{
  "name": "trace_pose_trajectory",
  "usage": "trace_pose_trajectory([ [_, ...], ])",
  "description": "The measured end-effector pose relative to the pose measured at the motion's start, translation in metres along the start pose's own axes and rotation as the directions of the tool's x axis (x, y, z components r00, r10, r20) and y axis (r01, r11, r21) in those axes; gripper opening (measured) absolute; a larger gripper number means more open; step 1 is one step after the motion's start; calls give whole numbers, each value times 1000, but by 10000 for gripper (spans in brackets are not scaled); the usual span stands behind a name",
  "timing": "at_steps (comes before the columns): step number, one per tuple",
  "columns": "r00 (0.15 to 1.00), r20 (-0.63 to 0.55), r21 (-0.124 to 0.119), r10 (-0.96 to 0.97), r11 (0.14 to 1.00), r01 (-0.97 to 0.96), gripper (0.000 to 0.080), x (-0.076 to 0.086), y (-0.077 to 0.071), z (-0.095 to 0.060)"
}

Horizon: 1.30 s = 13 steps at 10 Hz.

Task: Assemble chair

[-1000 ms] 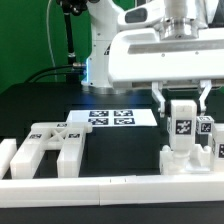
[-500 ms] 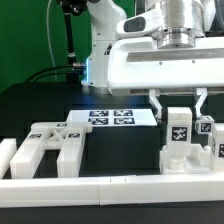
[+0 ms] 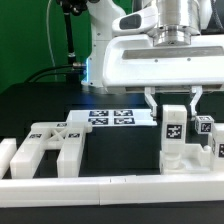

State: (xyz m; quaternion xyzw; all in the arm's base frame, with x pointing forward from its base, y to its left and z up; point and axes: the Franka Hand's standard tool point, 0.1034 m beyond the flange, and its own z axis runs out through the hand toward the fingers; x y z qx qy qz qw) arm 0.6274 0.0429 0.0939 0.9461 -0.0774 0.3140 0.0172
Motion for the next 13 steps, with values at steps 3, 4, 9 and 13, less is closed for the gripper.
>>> trace_pose_trajectory([
  [3, 1000, -8, 0, -2, 1000, 2, 285, 1, -1, 1],
  [4, 1000, -6, 1, 3, 1000, -3, 285, 0, -2, 0],
  [9, 999, 42, 14, 15, 1000, -16, 285, -1, -9, -6],
  [13, 999, 43, 6, 15, 1000, -15, 285, -4, -4, -2],
])
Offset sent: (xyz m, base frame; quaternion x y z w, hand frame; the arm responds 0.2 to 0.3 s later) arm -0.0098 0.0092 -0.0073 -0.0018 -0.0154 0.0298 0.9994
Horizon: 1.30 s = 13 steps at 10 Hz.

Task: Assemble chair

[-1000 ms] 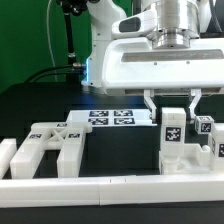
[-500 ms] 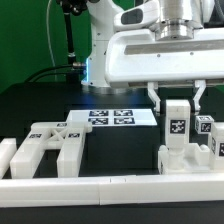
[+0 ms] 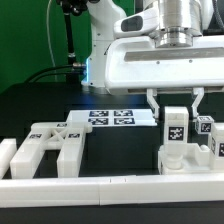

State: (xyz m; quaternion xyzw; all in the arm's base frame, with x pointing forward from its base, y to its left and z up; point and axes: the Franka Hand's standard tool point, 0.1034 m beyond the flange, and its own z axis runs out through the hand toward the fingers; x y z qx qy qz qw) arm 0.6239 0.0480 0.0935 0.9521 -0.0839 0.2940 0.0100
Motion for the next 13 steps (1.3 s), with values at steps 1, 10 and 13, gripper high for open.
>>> trace_pose_trajectory([
  [1, 1000, 1, -1, 0, 1000, 0, 285, 0, 0, 0],
  [10, 999, -34, -11, -12, 1000, 12, 285, -4, 3, 10],
  [13, 999, -30, -12, -12, 1000, 12, 496, -5, 3, 11],
])
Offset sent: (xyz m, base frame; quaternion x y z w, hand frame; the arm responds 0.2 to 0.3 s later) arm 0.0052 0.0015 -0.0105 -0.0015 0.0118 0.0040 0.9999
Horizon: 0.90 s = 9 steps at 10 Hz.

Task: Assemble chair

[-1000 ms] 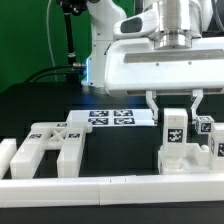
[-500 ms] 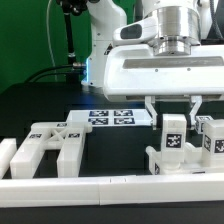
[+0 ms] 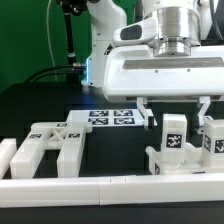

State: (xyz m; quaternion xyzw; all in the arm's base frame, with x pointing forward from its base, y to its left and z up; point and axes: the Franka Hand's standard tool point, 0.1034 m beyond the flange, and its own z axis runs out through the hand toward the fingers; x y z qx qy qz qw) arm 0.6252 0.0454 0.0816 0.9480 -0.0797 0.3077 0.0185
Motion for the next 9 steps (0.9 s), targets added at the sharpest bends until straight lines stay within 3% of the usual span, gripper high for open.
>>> trace_pose_trajectory([
  [1, 1000, 0, 0, 0, 1000, 0, 616, 0, 0, 0],
  [2, 1000, 0, 0, 0, 1000, 0, 639, 0, 0, 0],
  [6, 1000, 21, 0, -3, 1000, 3, 649, 1, 1, 0],
  [7, 998, 57, 9, 9, 1000, -9, 649, 11, 3, -7],
  [9, 996, 91, 17, 20, 1000, -21, 649, 15, 1, -10],
])
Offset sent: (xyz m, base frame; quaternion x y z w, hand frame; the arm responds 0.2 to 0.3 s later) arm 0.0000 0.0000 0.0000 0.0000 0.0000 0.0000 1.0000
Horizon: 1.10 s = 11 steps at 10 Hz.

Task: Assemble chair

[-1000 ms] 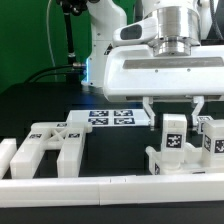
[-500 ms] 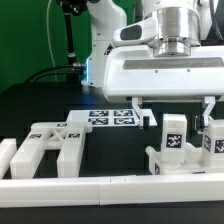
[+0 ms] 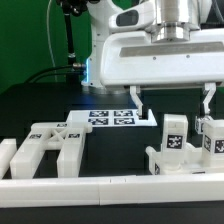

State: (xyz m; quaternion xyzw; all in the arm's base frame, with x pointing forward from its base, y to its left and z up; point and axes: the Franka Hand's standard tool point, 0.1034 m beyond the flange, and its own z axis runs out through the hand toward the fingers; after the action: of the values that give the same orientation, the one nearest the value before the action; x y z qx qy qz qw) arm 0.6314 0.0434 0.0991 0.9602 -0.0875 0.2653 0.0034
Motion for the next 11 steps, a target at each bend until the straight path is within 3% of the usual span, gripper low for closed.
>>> trace_pose_trajectory([
  [1, 1000, 15, 1, -1, 1000, 1, 649, -1, -2, 3],
  [2, 992, 128, 7, 6, 1000, -7, 649, -7, -6, 7],
  [3, 983, 181, 13, 12, 1000, -15, 649, -2, -10, 7],
  [7, 893, 449, 1, 36, 999, -41, 649, -3, -1, 13],
  [9, 872, 486, -5, 52, 998, -56, 649, 4, 0, 18],
  [11, 888, 456, -9, 54, 998, -56, 649, -2, -2, 23],
])
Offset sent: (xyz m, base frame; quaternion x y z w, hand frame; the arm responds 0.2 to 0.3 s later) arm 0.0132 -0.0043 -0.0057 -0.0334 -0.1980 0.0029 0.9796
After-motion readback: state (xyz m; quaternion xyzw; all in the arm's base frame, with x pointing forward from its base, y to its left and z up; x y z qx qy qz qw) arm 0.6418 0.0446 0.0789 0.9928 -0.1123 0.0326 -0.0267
